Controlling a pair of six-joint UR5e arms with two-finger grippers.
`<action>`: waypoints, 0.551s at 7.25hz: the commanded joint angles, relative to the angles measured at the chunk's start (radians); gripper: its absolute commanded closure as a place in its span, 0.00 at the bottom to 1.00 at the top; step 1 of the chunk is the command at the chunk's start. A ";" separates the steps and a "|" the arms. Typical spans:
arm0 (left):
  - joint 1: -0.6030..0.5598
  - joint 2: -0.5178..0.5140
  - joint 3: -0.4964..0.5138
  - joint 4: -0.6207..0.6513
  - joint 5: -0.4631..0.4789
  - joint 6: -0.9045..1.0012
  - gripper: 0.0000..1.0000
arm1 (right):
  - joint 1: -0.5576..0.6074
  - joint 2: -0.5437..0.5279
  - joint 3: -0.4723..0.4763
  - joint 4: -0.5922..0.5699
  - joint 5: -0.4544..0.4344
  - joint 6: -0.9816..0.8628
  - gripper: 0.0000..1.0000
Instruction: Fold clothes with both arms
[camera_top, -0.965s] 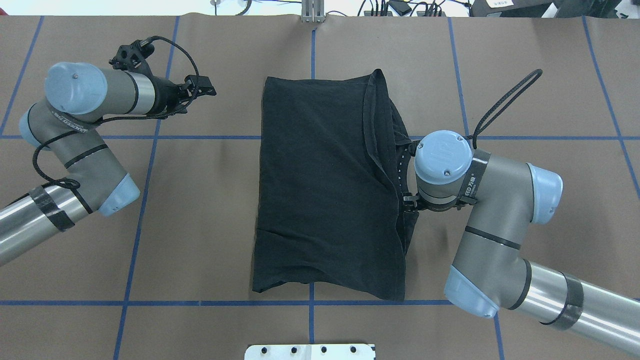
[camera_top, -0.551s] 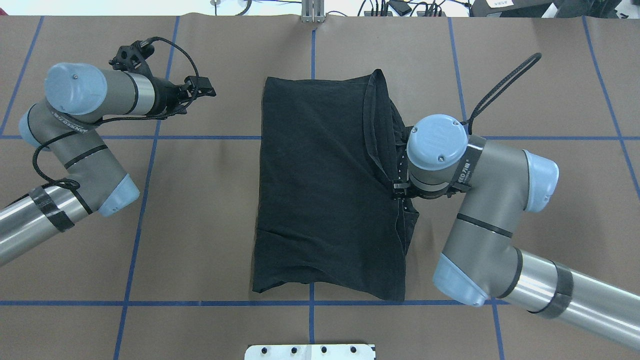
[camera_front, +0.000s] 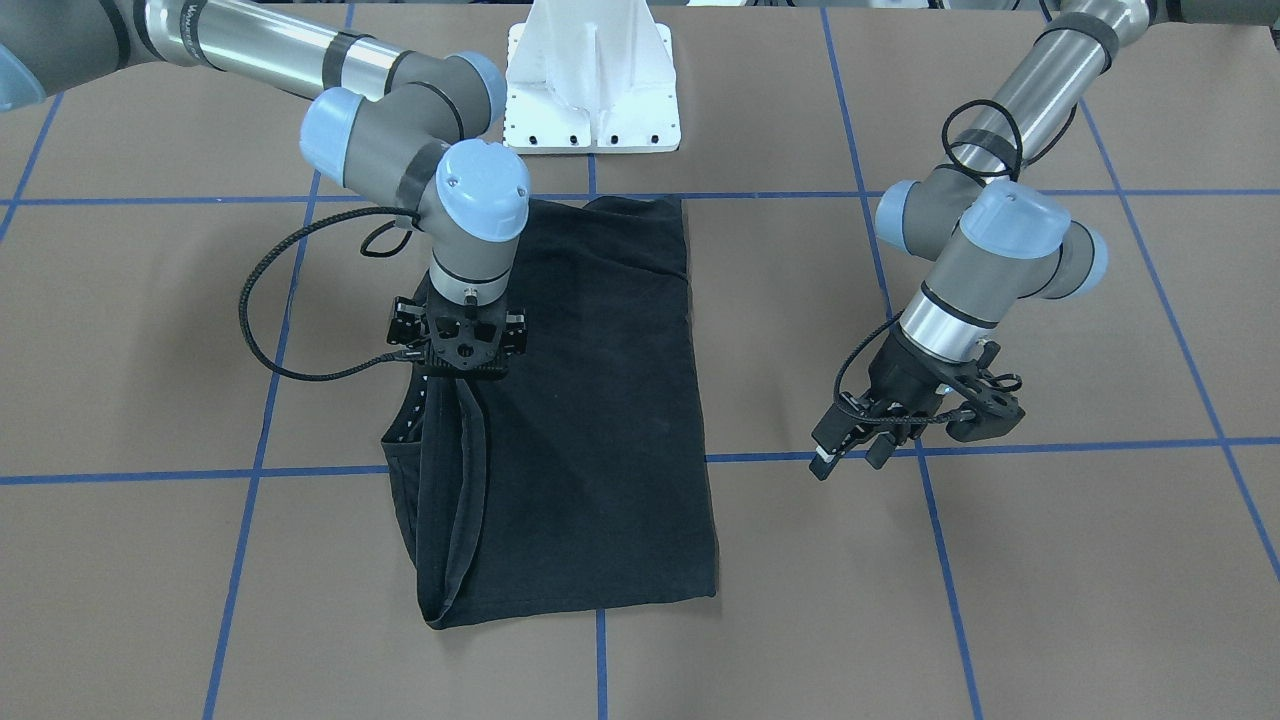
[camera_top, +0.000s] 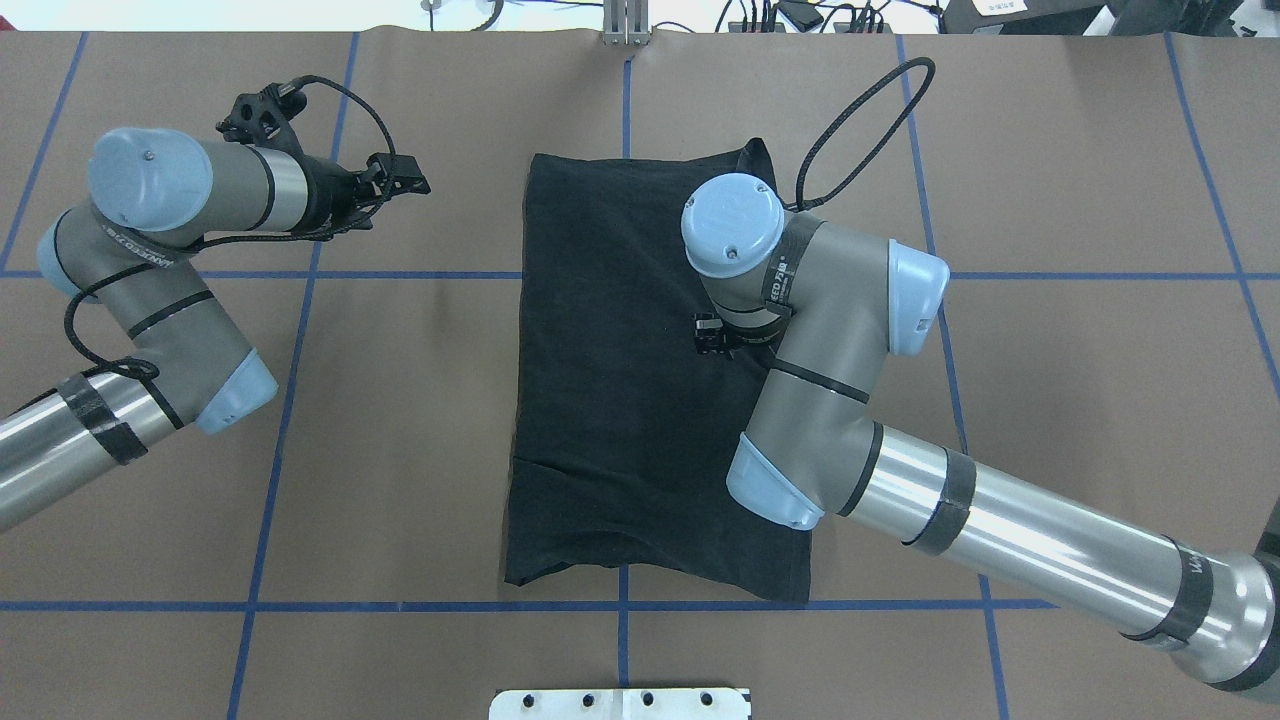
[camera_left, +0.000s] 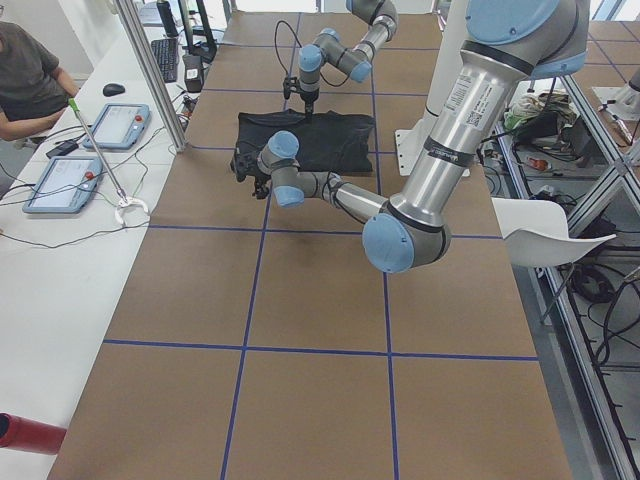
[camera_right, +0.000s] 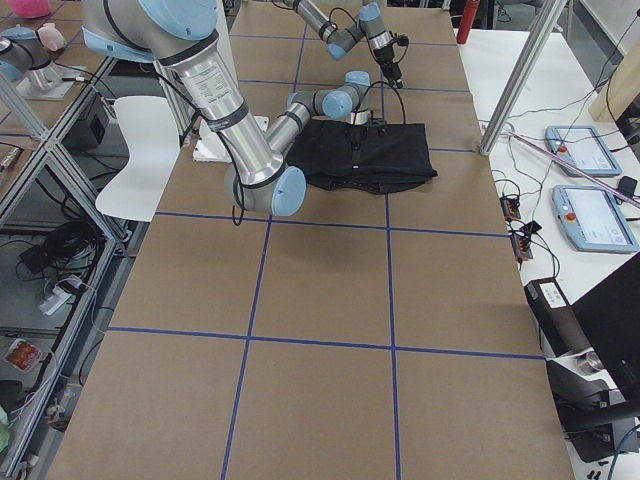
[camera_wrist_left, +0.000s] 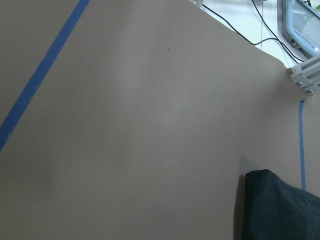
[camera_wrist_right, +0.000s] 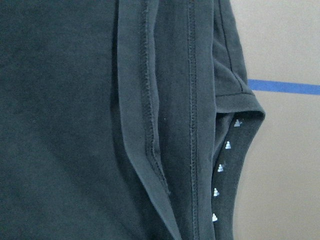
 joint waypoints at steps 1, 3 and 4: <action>0.000 0.001 0.000 0.000 0.001 0.000 0.00 | 0.026 0.009 -0.056 0.001 -0.003 -0.058 0.00; 0.000 0.001 0.002 0.000 0.003 0.000 0.00 | 0.065 0.007 -0.070 0.001 0.000 -0.128 0.00; 0.000 0.001 0.001 0.000 0.003 -0.002 0.00 | 0.070 -0.005 -0.080 0.001 0.000 -0.141 0.00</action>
